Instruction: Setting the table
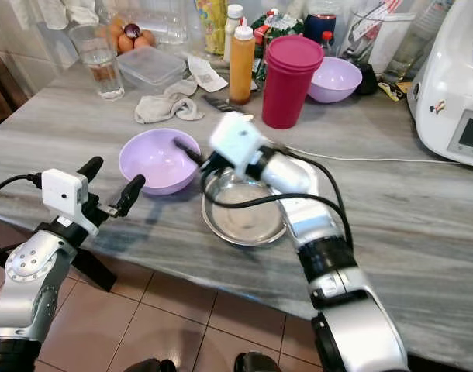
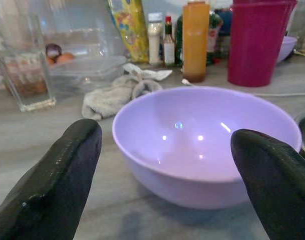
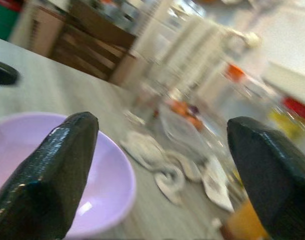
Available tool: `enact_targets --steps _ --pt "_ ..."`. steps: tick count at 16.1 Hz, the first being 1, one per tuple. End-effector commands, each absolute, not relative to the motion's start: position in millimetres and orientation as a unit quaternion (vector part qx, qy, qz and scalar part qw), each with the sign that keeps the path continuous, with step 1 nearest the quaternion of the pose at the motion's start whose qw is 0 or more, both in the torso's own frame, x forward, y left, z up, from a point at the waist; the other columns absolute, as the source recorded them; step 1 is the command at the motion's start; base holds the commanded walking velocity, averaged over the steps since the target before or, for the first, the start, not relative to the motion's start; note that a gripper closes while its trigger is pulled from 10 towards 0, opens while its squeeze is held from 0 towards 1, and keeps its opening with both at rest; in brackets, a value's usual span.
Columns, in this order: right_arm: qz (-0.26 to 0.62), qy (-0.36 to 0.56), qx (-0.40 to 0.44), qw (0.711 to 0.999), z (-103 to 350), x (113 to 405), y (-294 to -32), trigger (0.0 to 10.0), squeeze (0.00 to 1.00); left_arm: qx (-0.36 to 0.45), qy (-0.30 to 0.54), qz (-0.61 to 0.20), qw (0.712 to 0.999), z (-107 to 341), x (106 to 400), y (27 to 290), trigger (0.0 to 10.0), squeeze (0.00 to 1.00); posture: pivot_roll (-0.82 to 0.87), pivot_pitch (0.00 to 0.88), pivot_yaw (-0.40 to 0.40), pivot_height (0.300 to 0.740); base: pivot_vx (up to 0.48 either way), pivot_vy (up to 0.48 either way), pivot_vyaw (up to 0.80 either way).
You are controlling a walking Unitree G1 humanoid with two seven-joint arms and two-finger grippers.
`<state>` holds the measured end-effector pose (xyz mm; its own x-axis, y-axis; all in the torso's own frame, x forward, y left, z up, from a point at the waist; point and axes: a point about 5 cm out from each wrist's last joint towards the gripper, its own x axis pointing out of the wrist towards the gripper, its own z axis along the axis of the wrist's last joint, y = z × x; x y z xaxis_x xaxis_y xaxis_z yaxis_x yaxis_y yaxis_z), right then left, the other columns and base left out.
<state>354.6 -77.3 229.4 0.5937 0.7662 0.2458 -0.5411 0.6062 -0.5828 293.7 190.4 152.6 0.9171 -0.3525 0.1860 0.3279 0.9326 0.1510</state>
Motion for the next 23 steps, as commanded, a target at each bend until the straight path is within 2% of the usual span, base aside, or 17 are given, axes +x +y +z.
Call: enact_targets --steps 1,4,5,6,7,15,16,17,19,23 --pt "0.334 -0.246 -0.213 0.885 234 352 -87 10.0 1.00 0.062 -0.120 -0.162 0.978 158 293 189 10.0 0.00 -0.15 0.107 -0.019 0.740 0.000 0.000 0.00" --pt "0.221 -0.216 -0.161 0.937 228 346 -113 10.0 1.00 0.057 -0.139 -0.133 0.980 164 295 184 10.0 0.00 -0.17 0.103 -0.010 0.740 0.000 0.000 0.00" --pt "0.215 -0.215 -0.159 0.939 228 346 -114 10.0 1.00 0.057 -0.140 -0.131 0.980 164 296 184 10.0 0.00 -0.17 0.103 -0.010 0.740 0.000 0.000 0.00" --pt "0.183 -0.193 -0.137 0.954 222 347 -122 10.0 0.76 0.058 -0.145 -0.123 0.980 167 297 183 10.0 0.00 -0.17 0.099 -0.003 0.740 0.000 0.000 0.00" --pt "0.172 -0.160 -0.119 0.965 215 346 -126 10.0 0.00 0.057 -0.149 -0.120 0.980 169 297 182 10.0 0.00 -0.16 0.099 -0.003 0.740 0.000 0.000 0.00" --pt "0.158 -0.099 -0.120 0.975 204 333 -129 10.0 0.00 0.058 -0.136 -0.147 0.978 162 277 178 10.0 0.00 -0.14 0.100 -0.030 0.740 0.000 0.000 0.00" --pt "0.148 -0.094 -0.129 0.976 203 332 -133 10.0 0.60 0.058 -0.127 -0.144 0.980 156 272 178 10.0 0.00 -0.14 0.100 -0.030 0.740 0.000 0.000 0.00" --pt "0.159 -0.082 -0.118 0.977 198 329 -134 10.0 1.00 0.058 -0.123 -0.141 0.981 153 270 177 10.0 0.00 -0.15 0.103 -0.028 0.740 0.000 0.000 0.00" --pt "0.154 -0.059 -0.145 0.976 188 322 -136 10.0 1.00 0.044 -0.118 -0.142 0.982 151 266 169 10.0 0.00 -0.15 0.108 -0.025 0.740 0.000 0.000 0.00" --pt "0.206 0.000 -0.127 0.970 178 311 -131 10.0 1.00 0.030 -0.111 -0.180 0.977 149 264 161 10.0 0.00 -0.16 0.109 -0.026 0.740 0.000 0.000 0.00"
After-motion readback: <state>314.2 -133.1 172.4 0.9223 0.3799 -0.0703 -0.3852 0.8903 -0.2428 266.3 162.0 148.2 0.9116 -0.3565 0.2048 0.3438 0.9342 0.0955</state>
